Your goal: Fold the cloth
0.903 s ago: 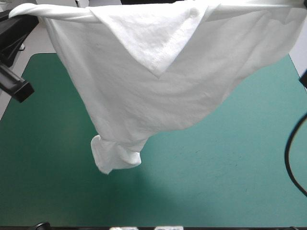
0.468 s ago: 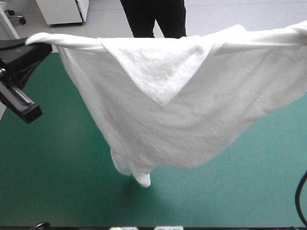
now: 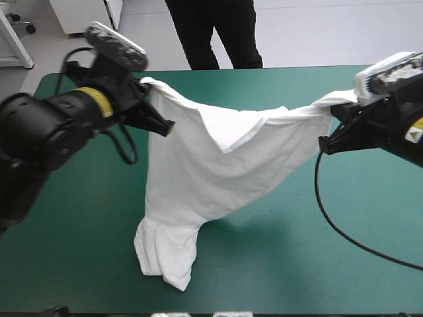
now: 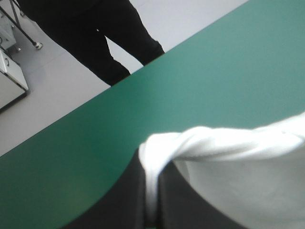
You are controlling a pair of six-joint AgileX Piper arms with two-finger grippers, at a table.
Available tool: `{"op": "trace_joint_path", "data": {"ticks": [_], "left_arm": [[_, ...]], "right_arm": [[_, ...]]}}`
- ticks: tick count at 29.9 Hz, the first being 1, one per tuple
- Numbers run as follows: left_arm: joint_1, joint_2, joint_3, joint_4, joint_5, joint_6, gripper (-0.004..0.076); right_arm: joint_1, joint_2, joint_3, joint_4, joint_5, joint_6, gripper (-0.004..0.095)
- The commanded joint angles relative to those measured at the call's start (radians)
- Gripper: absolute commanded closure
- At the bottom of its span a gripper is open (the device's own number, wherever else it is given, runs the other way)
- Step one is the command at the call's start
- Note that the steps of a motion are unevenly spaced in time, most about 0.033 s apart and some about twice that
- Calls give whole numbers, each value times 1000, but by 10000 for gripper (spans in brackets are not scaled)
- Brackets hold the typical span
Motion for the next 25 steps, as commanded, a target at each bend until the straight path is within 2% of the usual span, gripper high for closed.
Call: {"op": "trace_joint_path", "data": {"ticks": [1,4,13,25], "left_arm": [[14,71,11,39,-152,-31,732],[74,162,13,-28,-205,-31,732],[324,365,9,-322,-328,37,733],[387,587,9,-510,-362,159,733]], "right_arm": [[-3,60,32,-54,-102,5,925],[-3,133,34,-115,-112,13,925],[-5,341,34,-362,-240,117,925],[-5,634,34,-355,-295,148,925]]}}
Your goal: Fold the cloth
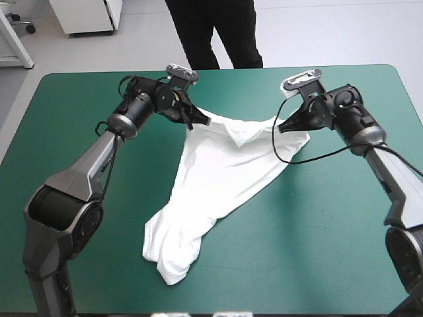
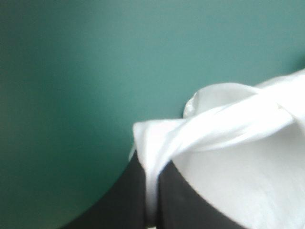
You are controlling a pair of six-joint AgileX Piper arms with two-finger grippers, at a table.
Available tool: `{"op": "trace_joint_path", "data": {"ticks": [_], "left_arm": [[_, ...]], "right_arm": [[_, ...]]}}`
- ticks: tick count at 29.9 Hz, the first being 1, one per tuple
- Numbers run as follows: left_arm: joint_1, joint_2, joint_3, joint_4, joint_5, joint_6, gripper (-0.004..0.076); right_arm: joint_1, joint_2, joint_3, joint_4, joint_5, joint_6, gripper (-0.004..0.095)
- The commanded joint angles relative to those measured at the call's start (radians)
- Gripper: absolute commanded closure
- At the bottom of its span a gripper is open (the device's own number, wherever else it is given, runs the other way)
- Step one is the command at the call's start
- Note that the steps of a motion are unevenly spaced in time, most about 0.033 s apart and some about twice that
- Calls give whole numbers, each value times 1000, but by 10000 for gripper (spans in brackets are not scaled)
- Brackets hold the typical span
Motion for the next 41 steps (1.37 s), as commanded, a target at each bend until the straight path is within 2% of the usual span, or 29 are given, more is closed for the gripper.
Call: {"op": "trace_joint_path", "data": {"ticks": [1,5,8,10,12,14,16,17,19,23,29,32,37,41], "left_arm": [[-1,-13,-32,-29,-61,15,733],[-1,29,-32,-57,-52,13,731],[-1,48,-32,-66,-28,23,687],[2,55,-35,-66,-13,45,600],[10,52,-35,-83,-6,69,481],[30,45,-51,-95,27,71,324],[52,26,-73,-105,95,69,195],[63,9,-79,-105,121,64,155],[82,-46,-81,-103,143,55,132],[89,-177,-80,-47,197,48,134],[87,-364,-14,-10,295,37,134],[87,-462,85,6,333,37,134],[87,-623,320,6,341,37,134],[87,-718,514,-24,293,47,136]], "right_arm": [[-5,9,-27,-13,-69,7,925],[-7,58,-27,9,-72,21,915],[-12,80,-27,14,-85,21,825],[-26,81,-27,26,-114,21,686],[-49,81,-46,45,-121,17,513],[-80,81,-91,78,-92,6,318],[-111,75,-145,103,-36,5,204],[-128,70,-174,123,-4,-2,188],[-162,52,-214,172,46,-17,193],[-224,-23,-233,275,108,-94,192],[-245,-136,-204,299,183,-137,192],[-238,-201,-173,290,204,-137,192],[-238,-310,-86,289,206,-151,192],[-238,-387,-7,289,200,-165,192]]}}
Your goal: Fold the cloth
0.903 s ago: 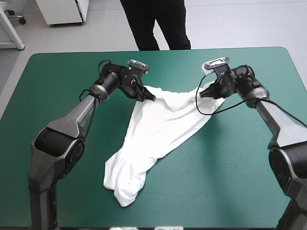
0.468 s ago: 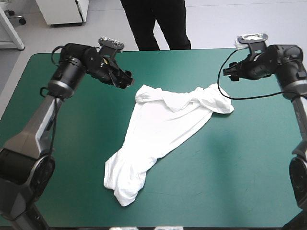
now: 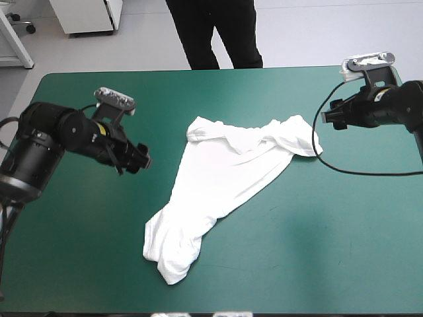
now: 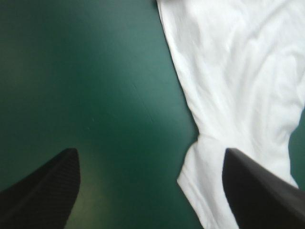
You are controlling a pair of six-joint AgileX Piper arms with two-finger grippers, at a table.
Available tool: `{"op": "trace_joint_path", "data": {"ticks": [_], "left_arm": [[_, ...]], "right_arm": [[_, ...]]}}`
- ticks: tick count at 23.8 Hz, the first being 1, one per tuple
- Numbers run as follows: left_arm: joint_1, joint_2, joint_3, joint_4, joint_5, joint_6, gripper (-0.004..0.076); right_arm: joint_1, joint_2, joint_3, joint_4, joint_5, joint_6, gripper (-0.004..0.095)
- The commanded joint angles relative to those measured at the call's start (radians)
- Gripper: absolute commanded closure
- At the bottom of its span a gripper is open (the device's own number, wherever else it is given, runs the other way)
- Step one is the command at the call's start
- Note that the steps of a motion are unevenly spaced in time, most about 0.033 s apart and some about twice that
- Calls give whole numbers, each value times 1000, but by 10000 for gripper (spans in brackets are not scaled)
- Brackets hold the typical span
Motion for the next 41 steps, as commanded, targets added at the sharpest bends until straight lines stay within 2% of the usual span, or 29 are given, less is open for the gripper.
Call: {"op": "trace_joint_path", "data": {"ticks": [1,5,8,13,17,18,20,21,25,28,29,35,41], "left_arm": [[-2,-99,127,-27,-59,-2,136],[-45,-128,288,-28,-93,5,136],[-120,-88,426,12,-130,5,136],[-120,41,495,23,-272,16,136],[-120,162,506,18,-296,16,155],[-120,178,506,-1,-296,16,174],[-120,200,506,-73,-296,62,264],[-120,206,506,-113,-296,85,342],[-120,211,506,-161,-296,106,568],[-120,211,506,-158,-299,106,710],[-120,211,506,-157,-296,106,731],[-120,211,506,-163,-279,104,733],[-120,211,506,-157,-260,101,733]], "right_arm": [[-2,-98,41,2,-52,-21,192],[22,-155,114,-24,-62,-42,192],[60,-180,149,-32,-62,-42,192],[79,-180,151,-58,-57,-42,192],[79,-180,164,-82,-57,-42,192],[79,-180,171,-89,-60,-42,193],[79,-177,188,-130,-73,-42,193],[79,-160,190,-151,-76,-42,192],[79,-93,190,-152,-110,-42,192],[79,-9,190,-140,-120,-59,192],[79,22,190,-137,-125,-68,192],[79,181,177,-136,-242,-72,193],[79,367,132,-128,-282,-72,193]]}}
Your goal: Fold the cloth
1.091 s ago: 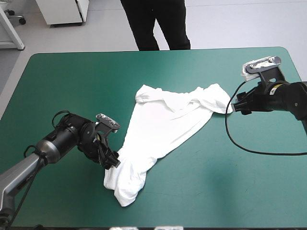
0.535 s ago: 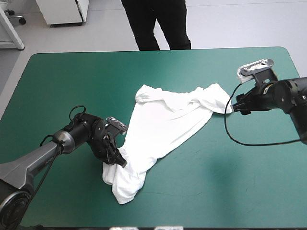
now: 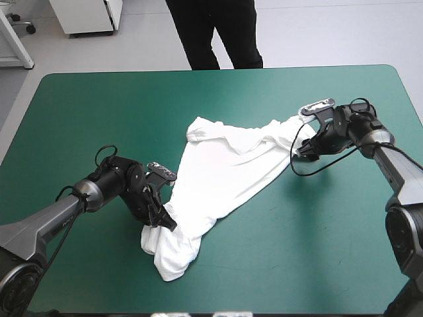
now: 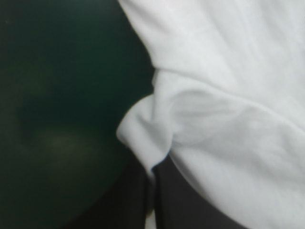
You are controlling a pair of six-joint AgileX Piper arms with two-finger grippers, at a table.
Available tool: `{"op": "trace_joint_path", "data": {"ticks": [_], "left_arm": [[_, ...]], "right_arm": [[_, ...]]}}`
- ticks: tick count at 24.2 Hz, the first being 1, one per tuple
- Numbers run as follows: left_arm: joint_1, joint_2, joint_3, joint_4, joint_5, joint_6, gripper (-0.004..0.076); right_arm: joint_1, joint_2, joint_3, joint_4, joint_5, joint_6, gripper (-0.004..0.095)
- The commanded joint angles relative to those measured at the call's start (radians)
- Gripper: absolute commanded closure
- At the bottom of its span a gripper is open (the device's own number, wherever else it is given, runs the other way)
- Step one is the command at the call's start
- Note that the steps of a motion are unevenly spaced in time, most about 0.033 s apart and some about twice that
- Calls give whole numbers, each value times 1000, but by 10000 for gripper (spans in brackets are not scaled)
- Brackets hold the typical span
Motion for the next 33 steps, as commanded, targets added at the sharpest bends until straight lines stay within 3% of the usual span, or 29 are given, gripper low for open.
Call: {"op": "trace_joint_path", "data": {"ticks": [1,4,12,17,28,33], "left_arm": [[-10,-6,-3,-53,33,-12,733],[-10,-6,-3,-53,39,-14,733],[-10,-8,-3,-53,76,-16,733],[-10,-16,-57,44,65,-33,733],[-10,-223,-427,191,115,-102,733],[-10,-311,-620,228,117,-100,733]], "right_arm": [[1,24,-66,5,-63,-10,193],[0,79,-103,13,-94,-10,246],[-40,226,-122,127,-69,-10,533],[-62,219,-131,205,-7,-10,921],[-62,20,-353,326,129,-2,925],[-62,-117,-508,354,119,-2,925]]}}
